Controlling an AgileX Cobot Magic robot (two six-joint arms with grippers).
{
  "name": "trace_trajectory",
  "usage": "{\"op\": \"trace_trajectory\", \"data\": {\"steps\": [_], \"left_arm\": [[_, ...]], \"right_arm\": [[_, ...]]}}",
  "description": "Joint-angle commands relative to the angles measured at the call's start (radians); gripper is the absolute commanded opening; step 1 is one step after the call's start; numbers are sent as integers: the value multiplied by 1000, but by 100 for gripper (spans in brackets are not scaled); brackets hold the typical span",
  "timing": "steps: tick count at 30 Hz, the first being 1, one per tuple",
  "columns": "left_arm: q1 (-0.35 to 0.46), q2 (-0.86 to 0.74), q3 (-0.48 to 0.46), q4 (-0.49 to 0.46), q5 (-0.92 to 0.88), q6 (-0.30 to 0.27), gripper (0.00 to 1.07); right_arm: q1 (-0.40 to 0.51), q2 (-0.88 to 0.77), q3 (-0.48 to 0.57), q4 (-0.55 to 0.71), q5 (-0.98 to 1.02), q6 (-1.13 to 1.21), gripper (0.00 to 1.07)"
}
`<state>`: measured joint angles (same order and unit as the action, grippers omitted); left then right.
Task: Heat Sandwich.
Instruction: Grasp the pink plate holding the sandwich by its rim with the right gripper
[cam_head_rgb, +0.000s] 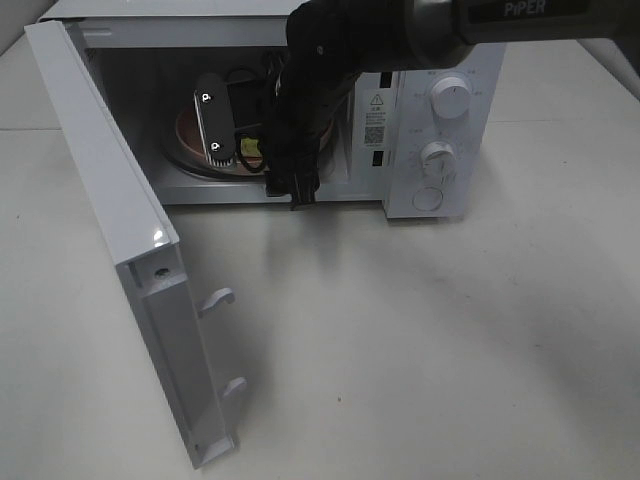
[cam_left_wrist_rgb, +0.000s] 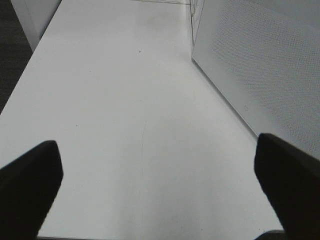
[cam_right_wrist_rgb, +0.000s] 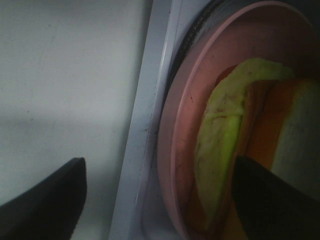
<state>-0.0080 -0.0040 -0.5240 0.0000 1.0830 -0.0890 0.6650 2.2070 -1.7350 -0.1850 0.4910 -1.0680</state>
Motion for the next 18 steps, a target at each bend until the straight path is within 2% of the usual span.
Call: {"op": "trace_trajectory", "data": {"steps": [1,10,18], "left_arm": [[3,-17,4,0,-12,-4,100],[3,-17,4,0,-12,-4,100],[3,-17,4,0,-12,-4,100]], "right_arm": [[1,40,-44,1,0,16,76],[0,110,-107,2,0,24,76],[-2,146,-122,4,-3,46,76]]}}
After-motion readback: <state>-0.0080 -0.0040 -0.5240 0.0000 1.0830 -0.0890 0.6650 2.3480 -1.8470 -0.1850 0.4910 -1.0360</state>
